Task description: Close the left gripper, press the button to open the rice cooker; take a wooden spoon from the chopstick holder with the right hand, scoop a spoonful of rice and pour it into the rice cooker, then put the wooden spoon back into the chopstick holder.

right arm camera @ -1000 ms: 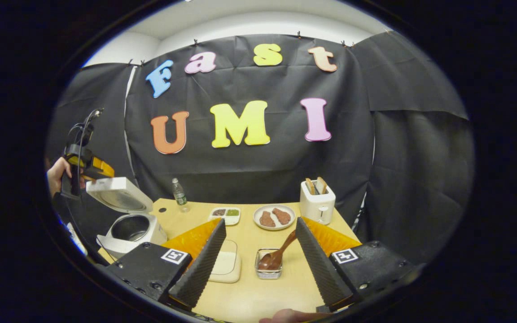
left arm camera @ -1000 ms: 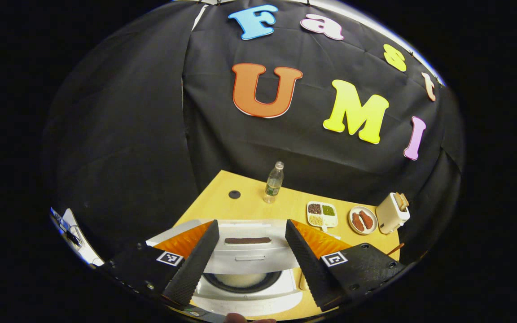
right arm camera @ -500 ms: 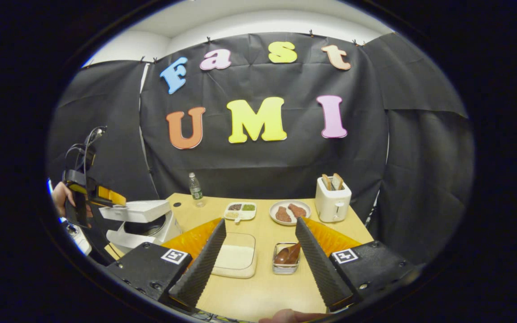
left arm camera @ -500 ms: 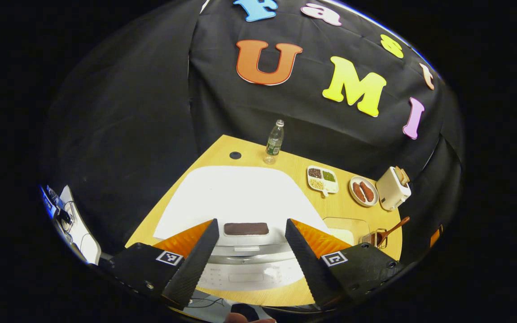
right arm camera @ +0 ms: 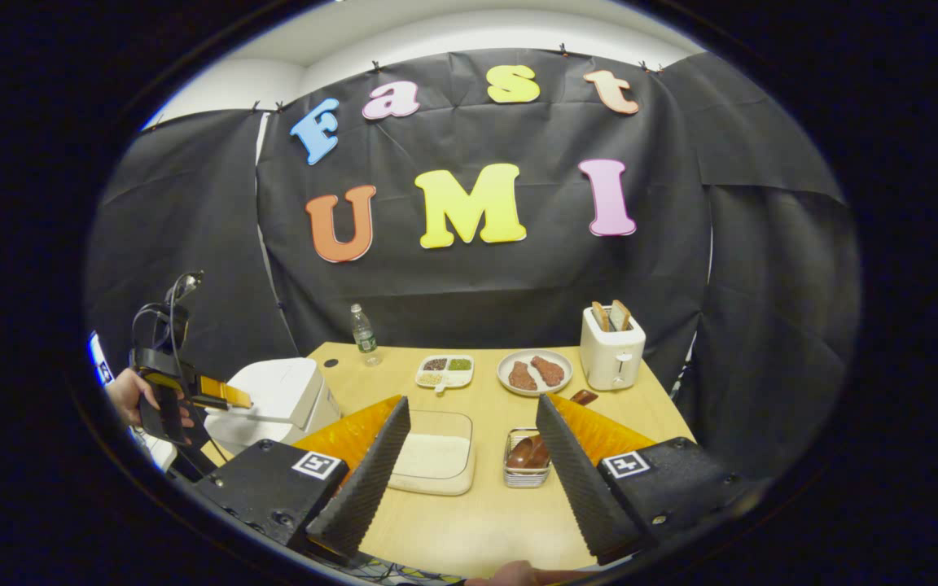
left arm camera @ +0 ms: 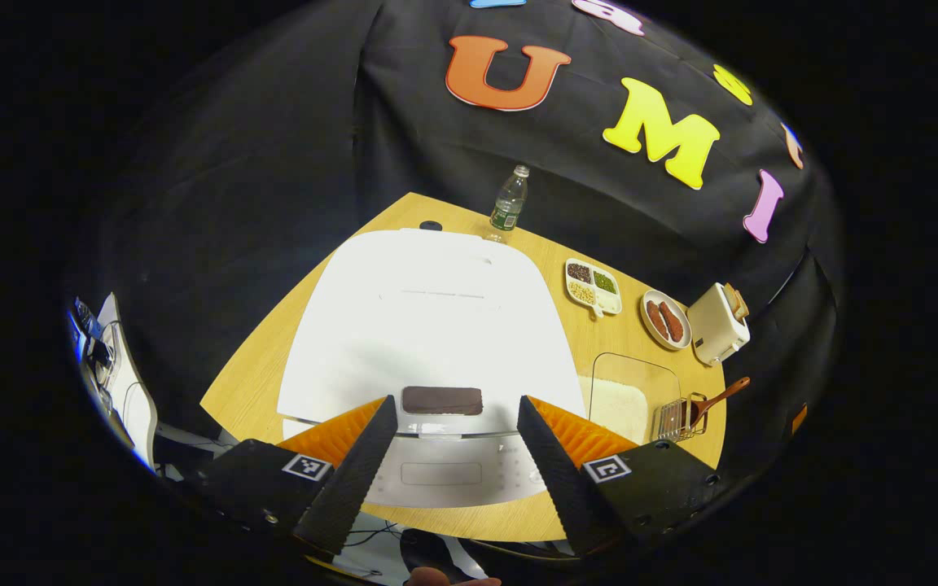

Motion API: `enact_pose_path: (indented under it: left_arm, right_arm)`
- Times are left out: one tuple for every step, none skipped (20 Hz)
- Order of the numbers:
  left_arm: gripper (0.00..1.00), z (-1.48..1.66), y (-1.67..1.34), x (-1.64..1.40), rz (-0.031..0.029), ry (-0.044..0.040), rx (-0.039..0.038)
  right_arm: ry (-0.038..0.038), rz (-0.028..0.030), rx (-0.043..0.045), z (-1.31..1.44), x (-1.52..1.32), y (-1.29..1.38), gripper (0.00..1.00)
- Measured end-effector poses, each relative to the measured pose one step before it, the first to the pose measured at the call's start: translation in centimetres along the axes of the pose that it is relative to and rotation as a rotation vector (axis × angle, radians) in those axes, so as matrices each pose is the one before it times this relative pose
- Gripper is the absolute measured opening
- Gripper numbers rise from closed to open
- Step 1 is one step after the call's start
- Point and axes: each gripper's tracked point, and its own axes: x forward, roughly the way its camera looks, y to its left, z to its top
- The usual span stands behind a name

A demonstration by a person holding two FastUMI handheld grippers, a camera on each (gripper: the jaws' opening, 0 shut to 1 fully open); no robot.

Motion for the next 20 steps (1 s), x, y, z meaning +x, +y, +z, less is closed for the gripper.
enact_pose_path:
  left_arm:
    - [0.97, -0.218, -0.07, 0.033, 0.00149, 0.00576, 0.00259]
    - [0.97, -0.172, -0.009, -0.011, 0.00212, 0.0041, 0.00447]
    - [0.97, -0.283, 0.04, 0.123, 0.00369, 0.00842, 0.00588]
    - [0.97, -0.382, 0.032, -0.09, 0.00516, 0.00957, 0.00578]
    - [0.97, -0.691, 0.129, -0.029, 0.01232, 0.02196, -0.00217]
    - [0.95, 0.322, 0.046, -0.056, 0.00559, -0.01016, 0.0086]
    - [0.96, -0.171, 0.037, 0.546, 0.00117, -0.00244, 0.01117]
    - [0.95, -0.055, -0.118, -0.261, 0.00248, -0.00401, 0.00661]
    - [0.96, 0.143, -0.002, 0.047, 0.00088, -0.00642, 0.00419]
    - [0.95, -0.005, 0.185, -0.133, 0.00334, 0.00188, -0.00303]
    - [1.0, 0.22, 0.019, 0.013, 0.0021, 0.00108, -0.00649]
    - [0.95, 0.061, -0.018, 0.135, 0.00357, 0.01026, -0.00752]
    - [0.95, 0.077, 0.026, 0.094, 0.00438, 0.00707, -0.00381]
    - [0.95, 0.005, -0.005, 0.071, 0.005, 0.01079, 0.00125]
    - [0.94, 0.008, 0.01, 0.176, 0.00616, 0.01234, 0.01079]
    - [0.94, 0.046, 0.13, 0.012, 0.00858, 0.01167, 0.01574]
    - [0.94, 0.05, 0.012, 0.045, 0.00885, 0.0134, 0.01371]
    - [0.93, 0.058, 0.044, 0.113, 0.01402, 0.01423, 0.01031]
    - [0.93, 0.129, 0.037, 0.042, 0.01086, 0.00408, 0.01023]
    - [0.93, -0.15, -0.001, 0.007, 0.01224, 0.00793, 0.01744]
  right_arm:
    - [0.00443, 0.01158, 0.01067, -0.105, 0.042, 0.564, 1.0]
    - [0.00172, 0.0101, 0.00731, 0.045, 0.026, 0.395, 1.0]
    - [0.00064, 0.00898, 0.00419, -0.077, 0.003, 0.373, 1.0]
    - [-0.0005, 0.00733, 0.00233, 0.023, 0.081, 0.216, 1.0]
    - [0.00014, 0.00594, 0.00093, -0.057, 0.063, 0.257, 1.0]
    - [-0.00019, 0.00305, 0.0009, -0.021, 0.116, 0.056, 1.0]
    - [0.00043, 0.00135, 0.00061, -0.062, 0.165, -0.081, 1.0]
    - [0.00013, 0.00024, 0.00406, -0.073, 0.089, -0.109, 1.0]
    - [0.00334, 0.00064, 0.00472, -0.115, 0.177, -0.126, 1.0]
    - [0.00564, 0.00187, 0.00645, -0.099, 0.094, -0.109, 1.0]
    - [0.00419, 0.00034, 0.00796, -0.058, 0.136, -0.17, 1.0]
    - [0.00133, -0.001, 0.0056, 0.008, 0.211, -0.247, 1.0]
    - [0.00342, -0.00199, 0.00399, -0.059, 0.216, -0.288, 1.0]
    - [0.00382, -0.00045, 0.00537, -0.117, 0.146, -0.215, 1.0]
    - [0.00231, -0.0014, 0.00774, -0.053, 0.14, -0.206, 1.0]
    - [0.00239, -0.00025, 0.00731, -0.037, 0.132, -0.121, 1.0]
    - [0.00431, 0.00131, 0.00626, -0.186, 0.178, -0.094, 1.0]
    - [0.00415, 0.00058, 0.00206, -0.207, 0.141, -0.056, 1.0]
    - [0.00322, -0.00132, 0.00069, -0.122, 0.135, -0.145, 1.0]
    - [0.0047, -0.00067, 0.0013, -0.203, 0.206, -0.08, 1.0]
